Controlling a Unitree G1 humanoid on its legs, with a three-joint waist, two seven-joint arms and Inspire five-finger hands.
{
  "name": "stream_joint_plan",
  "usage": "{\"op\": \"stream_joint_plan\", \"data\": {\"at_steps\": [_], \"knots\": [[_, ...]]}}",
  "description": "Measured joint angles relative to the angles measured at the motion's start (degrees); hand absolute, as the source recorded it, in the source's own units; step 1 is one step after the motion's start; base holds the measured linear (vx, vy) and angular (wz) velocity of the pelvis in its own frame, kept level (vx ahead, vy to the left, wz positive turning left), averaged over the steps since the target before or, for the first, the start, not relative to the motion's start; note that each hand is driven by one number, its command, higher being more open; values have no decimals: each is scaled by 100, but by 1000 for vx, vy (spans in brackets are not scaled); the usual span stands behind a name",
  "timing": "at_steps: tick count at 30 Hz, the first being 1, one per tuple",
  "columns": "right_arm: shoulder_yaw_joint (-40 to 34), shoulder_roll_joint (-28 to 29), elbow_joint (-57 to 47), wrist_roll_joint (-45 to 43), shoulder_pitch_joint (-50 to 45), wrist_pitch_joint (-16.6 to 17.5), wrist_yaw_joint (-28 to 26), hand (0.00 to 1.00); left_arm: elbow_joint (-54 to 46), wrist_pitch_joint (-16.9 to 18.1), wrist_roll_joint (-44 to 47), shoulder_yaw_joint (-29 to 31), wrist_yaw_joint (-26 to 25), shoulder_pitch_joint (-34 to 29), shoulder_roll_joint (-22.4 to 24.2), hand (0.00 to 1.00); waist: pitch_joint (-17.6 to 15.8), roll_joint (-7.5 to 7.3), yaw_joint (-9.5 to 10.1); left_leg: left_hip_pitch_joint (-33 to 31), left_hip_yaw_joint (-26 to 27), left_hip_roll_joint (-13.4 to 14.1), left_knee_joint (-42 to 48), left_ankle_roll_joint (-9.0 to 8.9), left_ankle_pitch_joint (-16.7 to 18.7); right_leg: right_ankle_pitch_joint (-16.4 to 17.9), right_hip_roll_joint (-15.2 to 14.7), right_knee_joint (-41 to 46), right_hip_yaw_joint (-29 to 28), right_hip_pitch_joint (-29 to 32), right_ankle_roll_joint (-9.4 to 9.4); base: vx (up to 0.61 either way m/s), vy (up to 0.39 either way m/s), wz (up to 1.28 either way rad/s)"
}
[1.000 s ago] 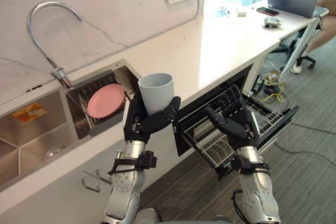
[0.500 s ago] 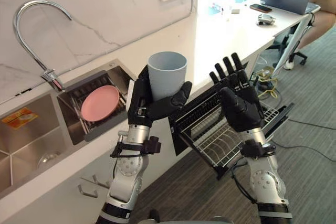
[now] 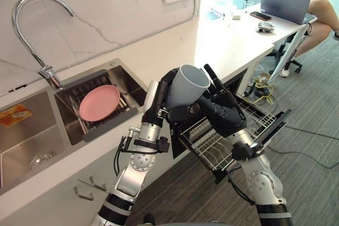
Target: Walk over to the sink, pick up the cup, carry it to the dishwasher, place the cup inside the dishwasher, then close the dishwasher door
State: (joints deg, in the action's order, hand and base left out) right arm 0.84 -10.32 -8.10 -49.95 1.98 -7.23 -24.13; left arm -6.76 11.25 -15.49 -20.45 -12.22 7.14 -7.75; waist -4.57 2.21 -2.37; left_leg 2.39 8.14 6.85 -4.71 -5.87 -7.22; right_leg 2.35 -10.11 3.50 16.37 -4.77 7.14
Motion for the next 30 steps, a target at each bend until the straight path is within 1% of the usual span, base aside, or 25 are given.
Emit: {"op": "stream_joint_plan", "data": {"at_steps": [5,8,9,16,18,22,23,27,28,30], "knots": [[184,-83,-33,76,214,-88,401,100,0,4,-155,-180,-41,163,-79,0,13,-40,2,-23,-37,-7,-14,8,-7,-3,-3,-1,55,-21,0,-3,-10,4],[198,-140,-33,86,317,-155,466,100,0,36,-164,-261,-56,206,-107,0,14,-52,10,-38,-67,-9,-14,12,-12,-4,-4,-1,88,-25,-1,-18,-9,5],[202,-150,-33,90,339,-161,478,0,0,41,-195,-263,-69,206,-106,0,14,-53,11,-39,-69,-9,-14,13,-12,-4,-4,-1,91,-25,-1,0,0,0],[255,-252,-32,388,538,-207,772,0,-1,77,-238,-375,-250,217,-104,0,14,-63,21,-48,-116,-11,-15,19,-27,-6,-4,-4,137,-48,-3,-15,-5,2],[318,-304,-24,495,601,-136,897,0,-7,76,-135,-415,-290,218,-74,0,14,-65,27,-49,-119,-15,-16,23,-32,-35,-2,-51,143,-56,-5,0,0,0],[407,-353,-24,460,616,18,961,0,-7,76,-75,-412,-297,254,-70,0,16,-67,24,-77,-126,-20,-16,33,-47,-56,-2,-75,150,-59,-5,0,0,0],[455,-351,-24,459,616,107,1029,0,-8,76,-15,-412,-299,263,-71,100,16,-68,25,-81,-131,-22,-17,33,-54,-60,-2,-76,155,-59,-3,0,0,0],[572,-295,-24,456,616,347,1197,0,-22,98,141,-435,-314,274,-70,100,16,-68,43,-82,-139,-23,-17,36,-70,-64,-3,-77,159,-61,-4,-8,-3,0],[613,-246,-24,448,617,453,1304,0,-23,115,210,-474,-344,273,-70,100,17,-68,45,-83,-141,-23,-18,38,-74,-66,-3,-79,162,-63,-4,-35,-11,1],[618,-115,-24,446,617,553,1457,0,-23,139,266,-499,-364,270,-34,100,16,-68,47,-83,-142,-23,-18,39,-79,-74,-3,-87,165,-63,-3,-35,-8,1]]}}
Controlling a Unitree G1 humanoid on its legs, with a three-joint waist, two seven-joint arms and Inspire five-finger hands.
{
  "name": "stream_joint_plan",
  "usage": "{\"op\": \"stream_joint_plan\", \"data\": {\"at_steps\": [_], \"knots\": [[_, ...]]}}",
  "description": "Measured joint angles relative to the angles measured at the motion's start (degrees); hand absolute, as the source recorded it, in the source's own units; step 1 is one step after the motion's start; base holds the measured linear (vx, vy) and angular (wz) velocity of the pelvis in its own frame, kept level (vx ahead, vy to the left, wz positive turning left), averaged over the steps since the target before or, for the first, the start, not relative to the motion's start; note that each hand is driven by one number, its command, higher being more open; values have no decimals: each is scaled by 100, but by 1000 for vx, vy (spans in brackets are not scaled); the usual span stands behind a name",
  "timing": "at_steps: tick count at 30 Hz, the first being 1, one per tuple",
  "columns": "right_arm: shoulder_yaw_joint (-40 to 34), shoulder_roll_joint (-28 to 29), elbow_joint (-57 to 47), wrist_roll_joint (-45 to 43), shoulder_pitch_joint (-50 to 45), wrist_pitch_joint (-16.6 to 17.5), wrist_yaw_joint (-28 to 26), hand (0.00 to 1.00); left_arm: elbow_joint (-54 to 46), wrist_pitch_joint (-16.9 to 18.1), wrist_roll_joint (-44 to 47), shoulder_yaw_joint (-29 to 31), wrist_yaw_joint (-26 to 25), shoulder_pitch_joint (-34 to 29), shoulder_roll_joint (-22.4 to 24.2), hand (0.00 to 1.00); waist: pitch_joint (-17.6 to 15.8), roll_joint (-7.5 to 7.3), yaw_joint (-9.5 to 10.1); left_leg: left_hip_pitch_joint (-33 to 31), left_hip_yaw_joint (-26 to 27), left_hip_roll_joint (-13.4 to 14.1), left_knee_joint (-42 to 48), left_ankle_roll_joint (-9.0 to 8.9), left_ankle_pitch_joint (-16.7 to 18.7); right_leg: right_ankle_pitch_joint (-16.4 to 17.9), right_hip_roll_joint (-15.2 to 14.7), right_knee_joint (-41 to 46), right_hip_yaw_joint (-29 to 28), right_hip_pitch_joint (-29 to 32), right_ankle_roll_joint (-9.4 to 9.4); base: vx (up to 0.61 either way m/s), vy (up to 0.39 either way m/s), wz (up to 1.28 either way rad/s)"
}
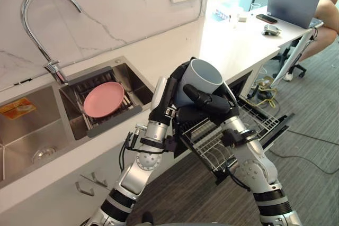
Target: Walk over to the sink, pick up the cup, carry it to the dishwasher, place the cup inside the dishwasher, then close the dishwasher door
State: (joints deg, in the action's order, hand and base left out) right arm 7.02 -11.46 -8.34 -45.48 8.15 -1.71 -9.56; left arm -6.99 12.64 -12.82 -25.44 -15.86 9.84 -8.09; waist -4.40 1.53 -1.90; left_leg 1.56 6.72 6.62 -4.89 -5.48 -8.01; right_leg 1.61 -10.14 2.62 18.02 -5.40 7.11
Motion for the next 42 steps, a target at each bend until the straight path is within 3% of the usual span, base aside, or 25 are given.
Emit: {"op": "stream_joint_plan", "data": {"at_steps": [6,10,16,20,25,27,28,30,38,42], "knots": [[-37,399,0,111,16,547,849,0,0,100,39,-264,-47,-155,29,100,0,1,0,-15,3,-20,-3,8,-8,-89,3,-152,0,-31,11,-13,-2,0],[-606,512,2,292,224,967,1459,0,1,99,40,-450,-54,-563,20,100,1,2,-3,-11,-2,-35,-3,15,-15,-102,-6,-175,7,-52,19,0,0,0],[-2088,349,3,290,288,1560,2107,0,-7,180,43,339,-403,-972,26,100,2,5,-41,-7,-64,-38,-3,20,-36,-102,-5,-176,70,-92,19,-32,-12,5],[-2548,257,2,347,177,1894,2416,0,-232,415,300,718,-474,-1106,29,100,3,6,-59,-9,-63,-40,-4,21,-37,-114,-5,-210,74,-100,20,0,0,0],[-2695,258,3,576,-81,1912,2610,0,-489,782,1766,601,463,-1218,210,100,3,7,-51,-40,-75,-49,-4,21,-37,-131,-5,-256,95,-103,29,0,0,0],[-2700,258,3,765,-155,1912,2685,0,-489,729,2534,331,819,-1287,278,100,3,7,-51,-56,-85,-54,-5,21,-37,-134,-7,-266,106,-100,31,0,0,0],[-2703,259,4,862,-190,1910,2741,0,-492,549,3203,124,1064,-1364,298,100,3,7,-52,-60,-86,-55,-5,21,-36,-134,-7,-271,109,-100,32,0,0,0],[-2716,259,4,919,-230,1909,2780,0,-347,320,3714,-114,1322,-1523,385,100,3,7,-61,-84,-89,-55,-5,21,-36,-134,-7,-274,112,-80,32,0,0,0],[-2800,276,397,913,-417,1842,2851,0,107,-13,4230,-406,2211,-1899,457,100,-3,-2,-52,-141,-99,-58,-6,21,-37,-134,-8,-272,124,-31,33,0,0,0],[-2744,277,796,897,-423,1728,2763,0,733,-134,4210,-438,2306,-1776,465,100,-6,-7,-57,-138,-95,-56,-6,21,-37,-134,-8,-272,118,-29,33,-5,-3,-1]]}}
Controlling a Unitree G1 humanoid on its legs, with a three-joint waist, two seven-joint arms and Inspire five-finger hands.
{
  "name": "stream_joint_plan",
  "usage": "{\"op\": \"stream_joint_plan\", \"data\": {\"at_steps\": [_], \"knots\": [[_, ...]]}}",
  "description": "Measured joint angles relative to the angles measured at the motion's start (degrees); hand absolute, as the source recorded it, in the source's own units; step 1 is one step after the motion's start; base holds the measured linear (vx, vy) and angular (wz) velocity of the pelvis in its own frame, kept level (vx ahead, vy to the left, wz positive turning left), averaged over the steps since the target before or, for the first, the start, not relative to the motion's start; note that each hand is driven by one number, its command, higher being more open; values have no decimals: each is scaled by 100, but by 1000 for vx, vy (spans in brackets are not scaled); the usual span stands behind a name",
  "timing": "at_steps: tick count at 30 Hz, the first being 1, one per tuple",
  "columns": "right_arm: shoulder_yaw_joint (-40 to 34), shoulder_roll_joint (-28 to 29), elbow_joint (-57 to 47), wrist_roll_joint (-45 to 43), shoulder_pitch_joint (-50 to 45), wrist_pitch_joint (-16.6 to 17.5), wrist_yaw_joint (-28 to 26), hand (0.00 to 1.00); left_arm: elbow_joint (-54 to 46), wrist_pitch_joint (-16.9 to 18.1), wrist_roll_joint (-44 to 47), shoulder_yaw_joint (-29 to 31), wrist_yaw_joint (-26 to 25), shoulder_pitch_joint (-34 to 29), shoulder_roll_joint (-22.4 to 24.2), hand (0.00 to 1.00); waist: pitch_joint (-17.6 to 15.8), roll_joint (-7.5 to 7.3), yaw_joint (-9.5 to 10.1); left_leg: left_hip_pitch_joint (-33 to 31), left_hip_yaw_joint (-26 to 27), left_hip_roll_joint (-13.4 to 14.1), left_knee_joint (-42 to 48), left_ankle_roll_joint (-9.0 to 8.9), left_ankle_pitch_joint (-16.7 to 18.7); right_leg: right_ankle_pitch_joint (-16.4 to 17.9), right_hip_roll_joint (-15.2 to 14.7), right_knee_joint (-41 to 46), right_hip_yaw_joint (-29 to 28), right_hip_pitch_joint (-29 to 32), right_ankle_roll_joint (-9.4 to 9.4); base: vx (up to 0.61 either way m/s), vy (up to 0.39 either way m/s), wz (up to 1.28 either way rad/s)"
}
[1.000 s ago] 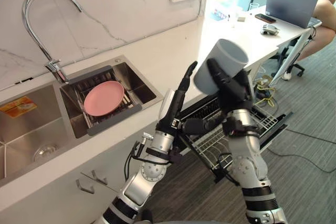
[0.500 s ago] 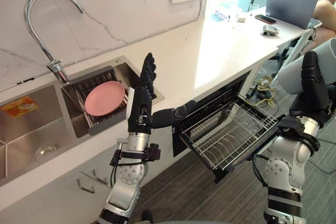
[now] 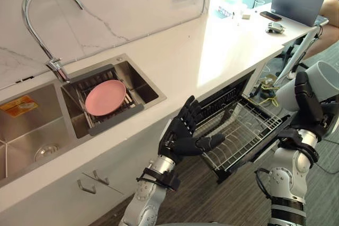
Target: Walk over to the sink, pick up the cup, carry it to the dishwasher, place the cup inside the dishwasher, then close the dishwasher door
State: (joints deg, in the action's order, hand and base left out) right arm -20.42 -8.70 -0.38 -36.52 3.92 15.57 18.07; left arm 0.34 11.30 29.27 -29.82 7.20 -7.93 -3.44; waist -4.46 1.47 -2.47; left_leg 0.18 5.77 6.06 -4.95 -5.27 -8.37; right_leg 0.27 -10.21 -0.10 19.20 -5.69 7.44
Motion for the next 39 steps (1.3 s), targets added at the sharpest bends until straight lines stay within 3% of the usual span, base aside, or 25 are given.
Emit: {"op": "stream_joint_plan", "data": {"at_steps": [4,8,19,27,30,36,39], "knots": [[331,0,387,70,-172,-364,-597,0,1533,-388,303,59,-112,49,-1,100,-3,-4,-3,-1,70,32,-2,-1,1,0,16,-1,-75,48,-1,-10,-16,-8],[833,23,1185,644,-294,-474,-948,0,2715,-388,156,459,-105,-148,-117,100,-18,-24,21,3,61,39,-4,-3,1,-1,28,-11,-55,28,1,-6,-10,1],[857,-9,1755,1387,-292,-474,-1461,0,3716,-209,-508,1402,-324,-524,-416,100,-134,-85,126,46,-2,-5,-34,-1,-2,-69,1,-112,17,-97,28,-9,-3,3],[1012,-122,2229,1893,-155,-477,-1576,0,4267,-130,-829,2008,-202,-536,-464,100,-291,-21,199,-8,-133,-53,-32,13,-14,-65,-25,-142,167,-148,44,-9,-14,9],[1187,-341,2333,2266,132,-658,-1323,0,4361,-113,-1042,2106,-202,-549,-450,100,-412,108,221,-165,-244,-137,-8,74,-75,-85,-94,-143,306,-92,87,-19,13,26],[1056,-741,2732,2496,810,-912,-744,0,4339,-186,-1355,2351,-344,-536,-330,100,-857,619,347,-430,-530,-320,-5,180,-212,-131,-234,-114,603,-23,167,-37,29,27],[1049,-742,2880,2560,905,-1015,-595,0,4528,-411,-1582,2546,-808,-546,-339,100,-974,645,405,-448,-531,-326,-4,181,-213,-125,-240,-103,601,-14,173,-6,4,4]]}}
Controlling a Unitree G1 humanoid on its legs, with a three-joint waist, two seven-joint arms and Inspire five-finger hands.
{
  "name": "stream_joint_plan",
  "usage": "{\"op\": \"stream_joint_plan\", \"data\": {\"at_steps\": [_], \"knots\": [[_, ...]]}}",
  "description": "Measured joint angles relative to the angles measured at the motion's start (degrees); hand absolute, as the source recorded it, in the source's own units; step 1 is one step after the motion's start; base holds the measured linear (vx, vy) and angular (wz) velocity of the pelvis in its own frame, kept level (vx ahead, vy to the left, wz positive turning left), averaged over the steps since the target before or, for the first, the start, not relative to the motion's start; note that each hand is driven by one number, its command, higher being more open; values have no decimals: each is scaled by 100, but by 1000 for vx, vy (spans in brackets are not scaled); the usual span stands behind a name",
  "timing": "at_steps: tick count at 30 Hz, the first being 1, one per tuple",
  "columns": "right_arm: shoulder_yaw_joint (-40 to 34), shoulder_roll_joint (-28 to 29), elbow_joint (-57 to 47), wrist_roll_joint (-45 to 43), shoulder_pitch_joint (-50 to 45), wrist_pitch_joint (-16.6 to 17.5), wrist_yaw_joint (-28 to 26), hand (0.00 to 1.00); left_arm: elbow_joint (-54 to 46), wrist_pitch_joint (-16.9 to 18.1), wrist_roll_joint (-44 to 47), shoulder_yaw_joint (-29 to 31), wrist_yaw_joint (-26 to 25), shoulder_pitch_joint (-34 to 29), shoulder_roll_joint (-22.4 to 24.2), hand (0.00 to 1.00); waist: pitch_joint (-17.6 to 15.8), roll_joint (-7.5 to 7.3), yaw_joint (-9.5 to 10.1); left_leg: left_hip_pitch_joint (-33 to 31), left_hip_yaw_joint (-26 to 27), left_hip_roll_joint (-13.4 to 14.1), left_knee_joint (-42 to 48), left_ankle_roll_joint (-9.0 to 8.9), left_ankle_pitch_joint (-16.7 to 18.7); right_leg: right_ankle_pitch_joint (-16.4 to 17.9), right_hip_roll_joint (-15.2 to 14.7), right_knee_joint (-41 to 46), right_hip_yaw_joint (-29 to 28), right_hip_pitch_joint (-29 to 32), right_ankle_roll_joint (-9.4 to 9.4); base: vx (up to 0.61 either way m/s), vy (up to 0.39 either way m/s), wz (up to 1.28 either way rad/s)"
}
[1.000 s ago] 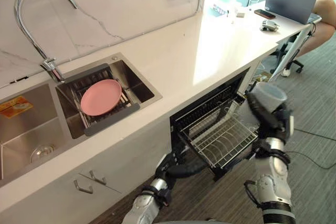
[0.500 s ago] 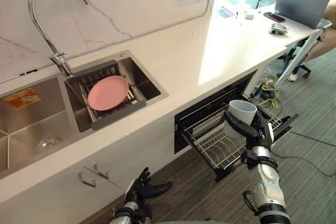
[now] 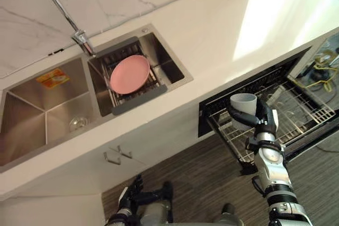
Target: Walk over to the sink, pick up the cup, carry it to the dishwasher, place the cup inside the dishwasher, then close the dishwasher door
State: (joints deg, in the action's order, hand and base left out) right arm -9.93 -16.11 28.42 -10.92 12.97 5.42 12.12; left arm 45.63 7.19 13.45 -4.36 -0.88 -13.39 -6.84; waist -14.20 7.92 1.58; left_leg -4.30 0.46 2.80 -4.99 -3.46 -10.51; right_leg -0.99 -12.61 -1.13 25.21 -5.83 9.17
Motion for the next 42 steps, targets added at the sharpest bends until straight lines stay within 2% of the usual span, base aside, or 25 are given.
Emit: {"op": "stream_joint_plan", "data": {"at_steps": [2,9,13,22,23,27,31,35,38,40,42], "knots": [[-28,-13,-2,134,14,-23,125,0,111,-179,136,189,-173,-2,71,100,-158,10,21,-48,-24,0,1,-1,-16,1,1,21,16,44,0,-17,-6,5],[-135,-7,76,239,35,-35,832,0,-163,-173,97,338,-358,28,222,100,-553,143,111,-351,-190,-15,2,21,-142,41,-29,232,143,327,-10,-42,4,13],[-290,-34,171,627,85,-34,1222,0,-254,-187,-46,406,-639,100,292,100,-733,206,156,-460,-175,-12,2,30,-165,76,-60,393,63,530,-18,-41,2,-2],[-272,-467,660,1101,283,-24,1243,0,-114,-311,-45,634,-929,160,225,100,-983,170,168,-585,-134,16,3,26,-175,116,-70,539,-36,769,-41,-17,-8,-4],[-203,-509,767,1101,339,-21,1245,100,-1,-334,-44,630,-930,195,212,100,-1009,160,177,-601,-134,17,3,26,-176,118,-70,545,-36,789,-44,0,0,0],[-61,-552,1000,1097,451,-20,1118,100,214,-389,-38,629,-929,227,199,100,-1070,98,238,-655,-145,16,4,26,-178,122,-69,549,-21,834,-50,0,0,0],[120,-603,1095,920,525,17,751,100,257,-370,-6,628,-925,227,165,100,-1133,-1,286,-685,-178,17,5,24,-213,156,-73,612,6,866,-61,-24,-12,4],[515,-584,1109,895,445,57,311,100,259,-342,6,622,-917,231,143,100,-1148,-35,298,-663,-195,25,4,17,-231,195,-75,689,20,863,-65,-47,-10,3],[595,-468,1105,941,307,173,372,100,259,-342,16,621,-921,232,135,100,-1134,-73,322,-594,-211,39,4,11,-234,247,-76,757,46,808,-72,-38,-24,4],[588,-349,1116,611,151,314,518,100,259,-343,16,621,-930,231,133,100,-1111,-118,371,-495,-233,41,3,2,-228,283,-74,761,80,687,-70,-28,-40,6],[587,-68,1109,263,-84,633,711,100,303,-342,16,625,-988,230,122,100,-1034,-213,395,-448,-238,63,2,-18,-213,311,-54,762,91,642,-80,-11,-40,1]]}}
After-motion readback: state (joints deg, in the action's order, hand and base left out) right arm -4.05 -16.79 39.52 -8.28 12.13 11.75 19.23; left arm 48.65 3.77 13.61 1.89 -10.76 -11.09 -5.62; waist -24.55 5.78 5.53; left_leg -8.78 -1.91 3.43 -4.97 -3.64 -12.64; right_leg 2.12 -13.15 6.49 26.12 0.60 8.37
